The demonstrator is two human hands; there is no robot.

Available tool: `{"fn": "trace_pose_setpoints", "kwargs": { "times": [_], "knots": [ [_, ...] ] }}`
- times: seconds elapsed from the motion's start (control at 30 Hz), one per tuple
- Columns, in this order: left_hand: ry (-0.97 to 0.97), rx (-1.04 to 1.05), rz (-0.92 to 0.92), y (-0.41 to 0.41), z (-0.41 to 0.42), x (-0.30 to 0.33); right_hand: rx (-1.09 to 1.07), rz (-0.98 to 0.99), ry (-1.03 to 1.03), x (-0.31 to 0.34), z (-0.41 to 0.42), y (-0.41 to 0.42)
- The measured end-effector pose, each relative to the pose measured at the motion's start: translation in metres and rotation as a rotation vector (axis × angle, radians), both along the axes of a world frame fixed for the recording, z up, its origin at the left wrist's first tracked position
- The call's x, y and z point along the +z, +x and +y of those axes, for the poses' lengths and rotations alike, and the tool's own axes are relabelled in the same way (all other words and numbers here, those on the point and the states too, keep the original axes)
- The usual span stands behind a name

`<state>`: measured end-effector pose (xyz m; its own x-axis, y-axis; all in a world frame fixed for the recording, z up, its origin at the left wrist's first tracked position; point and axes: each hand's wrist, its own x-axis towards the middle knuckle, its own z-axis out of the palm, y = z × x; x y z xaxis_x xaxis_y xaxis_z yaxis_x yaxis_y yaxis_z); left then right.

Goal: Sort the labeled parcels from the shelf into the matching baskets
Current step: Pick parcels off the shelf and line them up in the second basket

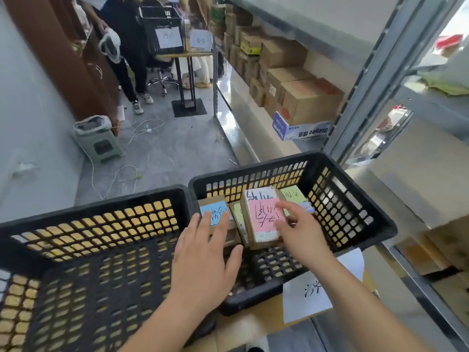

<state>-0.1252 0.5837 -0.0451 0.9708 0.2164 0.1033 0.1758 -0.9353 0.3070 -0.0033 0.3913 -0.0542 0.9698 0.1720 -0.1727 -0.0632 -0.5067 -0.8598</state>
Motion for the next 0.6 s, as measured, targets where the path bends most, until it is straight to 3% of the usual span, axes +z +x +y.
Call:
{"fn": "trace_pose_setpoints", "kwargs": {
  "times": [0.3,0.6],
  "knots": [
    [0.096,0.191,0.162,0.065,-0.005,-0.032,0.237,0.124,-0.158,-0.075,0.032,0.111],
    [0.12,0.312,0.256,0.087,-0.003,-0.047,0.365,0.155,-0.222,-0.109,0.06,0.138]
  ]
}}
